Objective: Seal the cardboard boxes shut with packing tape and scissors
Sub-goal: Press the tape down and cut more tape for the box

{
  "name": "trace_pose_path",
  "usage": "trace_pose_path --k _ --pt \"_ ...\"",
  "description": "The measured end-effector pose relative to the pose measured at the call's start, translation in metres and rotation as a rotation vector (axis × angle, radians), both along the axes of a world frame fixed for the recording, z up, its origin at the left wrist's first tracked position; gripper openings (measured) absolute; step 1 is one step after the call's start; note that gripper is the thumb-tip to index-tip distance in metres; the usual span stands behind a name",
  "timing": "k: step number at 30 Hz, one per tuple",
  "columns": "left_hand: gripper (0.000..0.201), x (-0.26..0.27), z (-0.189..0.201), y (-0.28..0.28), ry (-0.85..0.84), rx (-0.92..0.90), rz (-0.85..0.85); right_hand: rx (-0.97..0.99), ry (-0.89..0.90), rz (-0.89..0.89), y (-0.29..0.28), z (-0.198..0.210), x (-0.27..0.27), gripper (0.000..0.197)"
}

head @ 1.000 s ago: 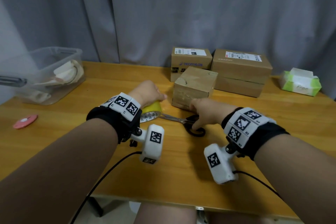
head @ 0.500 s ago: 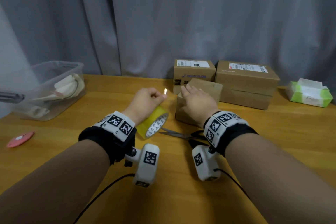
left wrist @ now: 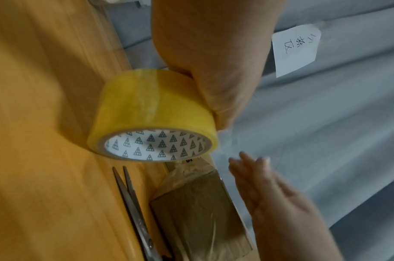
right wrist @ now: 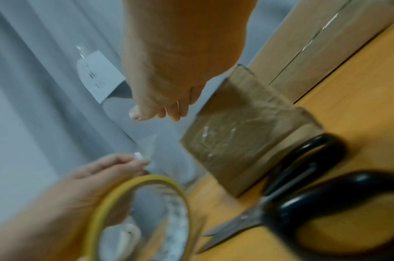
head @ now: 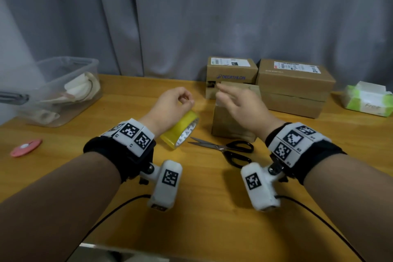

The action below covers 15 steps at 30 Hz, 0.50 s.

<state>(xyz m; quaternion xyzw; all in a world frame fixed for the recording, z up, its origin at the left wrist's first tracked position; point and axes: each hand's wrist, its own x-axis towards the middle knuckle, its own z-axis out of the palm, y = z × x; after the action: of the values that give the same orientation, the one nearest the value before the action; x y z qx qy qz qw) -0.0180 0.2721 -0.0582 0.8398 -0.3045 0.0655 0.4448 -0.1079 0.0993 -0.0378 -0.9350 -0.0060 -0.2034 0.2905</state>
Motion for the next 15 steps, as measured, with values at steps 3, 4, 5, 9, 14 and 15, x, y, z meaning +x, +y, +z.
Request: trace_pose_path --k 3,4,5,9,14,15 --pt "0.007 -0.009 0.005 -0.004 -0.118 0.054 -0.085 0.247 0.075 0.068 0.017 0.002 0.008 0.054" --pt "0.01 -0.012 0.005 -0.004 -0.135 0.074 -0.11 0.268 0.119 0.076 0.023 0.001 0.011 0.05" --pt "0.011 -0.015 0.005 -0.003 -0.145 0.092 -0.132 0.305 0.137 0.074 0.027 0.002 0.014 0.04" --pt "0.022 -0.021 0.0 0.003 -0.072 0.11 -0.121 0.371 0.085 -0.012 0.034 0.001 0.019 0.013" --pt "0.03 -0.023 0.0 0.015 0.171 0.028 -0.128 0.188 0.004 -0.014 0.039 0.012 0.012 0.008" --pt "0.024 -0.024 0.0 0.016 0.171 0.02 -0.136 0.175 0.009 -0.001 0.04 0.014 0.01 0.01"
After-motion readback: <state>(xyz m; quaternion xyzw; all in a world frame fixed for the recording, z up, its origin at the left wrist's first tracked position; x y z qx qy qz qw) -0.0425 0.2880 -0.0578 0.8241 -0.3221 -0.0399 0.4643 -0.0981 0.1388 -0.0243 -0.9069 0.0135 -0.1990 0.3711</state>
